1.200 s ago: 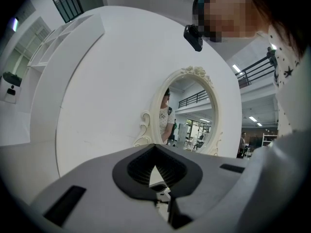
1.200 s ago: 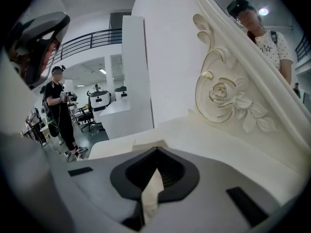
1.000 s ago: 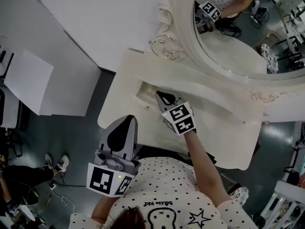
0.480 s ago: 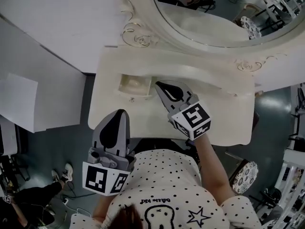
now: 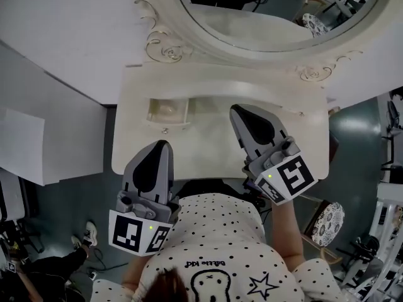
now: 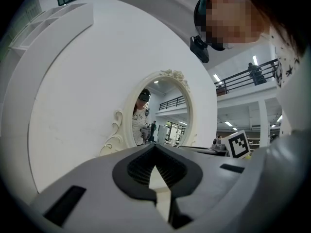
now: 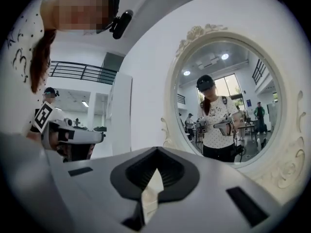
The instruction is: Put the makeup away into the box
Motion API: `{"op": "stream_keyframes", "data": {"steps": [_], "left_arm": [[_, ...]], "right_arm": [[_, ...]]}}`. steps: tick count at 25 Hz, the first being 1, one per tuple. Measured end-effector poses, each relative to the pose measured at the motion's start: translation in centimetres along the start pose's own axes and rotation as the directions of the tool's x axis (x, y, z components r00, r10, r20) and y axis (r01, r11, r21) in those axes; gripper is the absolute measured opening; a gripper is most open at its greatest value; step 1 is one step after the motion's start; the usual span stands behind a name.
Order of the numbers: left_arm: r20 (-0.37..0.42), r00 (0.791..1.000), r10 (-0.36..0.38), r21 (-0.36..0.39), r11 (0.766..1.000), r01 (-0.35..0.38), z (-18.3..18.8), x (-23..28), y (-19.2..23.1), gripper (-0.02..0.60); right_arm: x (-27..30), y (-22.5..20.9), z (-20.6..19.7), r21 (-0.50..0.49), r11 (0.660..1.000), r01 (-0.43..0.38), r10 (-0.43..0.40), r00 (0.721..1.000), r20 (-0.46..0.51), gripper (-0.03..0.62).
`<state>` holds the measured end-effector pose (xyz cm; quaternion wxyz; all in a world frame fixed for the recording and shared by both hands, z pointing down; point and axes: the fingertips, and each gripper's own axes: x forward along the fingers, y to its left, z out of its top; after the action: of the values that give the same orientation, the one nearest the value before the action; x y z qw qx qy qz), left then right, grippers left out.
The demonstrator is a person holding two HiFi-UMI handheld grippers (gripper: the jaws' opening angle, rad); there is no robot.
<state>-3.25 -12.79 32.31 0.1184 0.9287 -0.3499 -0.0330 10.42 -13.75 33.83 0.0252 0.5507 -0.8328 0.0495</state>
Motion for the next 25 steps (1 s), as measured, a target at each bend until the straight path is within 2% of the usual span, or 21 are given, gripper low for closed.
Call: {"op": "stream_keyframes", "data": {"steps": [7, 14, 21, 25], "left_arm": [[0.017, 1.000, -0.001, 0.009, 1.000, 0.001, 0.3, -0.3, -0.6, 0.005], [0.013, 1.000, -0.009, 0.027, 1.000, 0.008, 0.0, -0.5, -1.0, 0.005], [-0.006, 1.000, -0.004, 0.042, 0.999, 0.004, -1.6, -0.8, -1.2, 0.005], [-0.018, 1.000, -0.012, 0.046, 0.999, 0.013, -2.0, -0.8, -1.4, 0.005]], "right_arm": [[-5.0, 0.3, 1.9, 0.041, 0.995, 0.093, -0.096, 0.993, 0.075, 0.005], [-9.1, 1.5, -0.2, 0.066, 0.985, 0.161, -0.164, 0.986, 0.040, 0.005], [-10.0, 3.2, -3.1, 0.138, 0.976, 0.170, -0.171, 0.985, -0.002, 0.005], [-9.5, 3.5, -3.2, 0.141, 0.975, 0.170, -0.172, 0.985, 0.007, 0.005]]}}
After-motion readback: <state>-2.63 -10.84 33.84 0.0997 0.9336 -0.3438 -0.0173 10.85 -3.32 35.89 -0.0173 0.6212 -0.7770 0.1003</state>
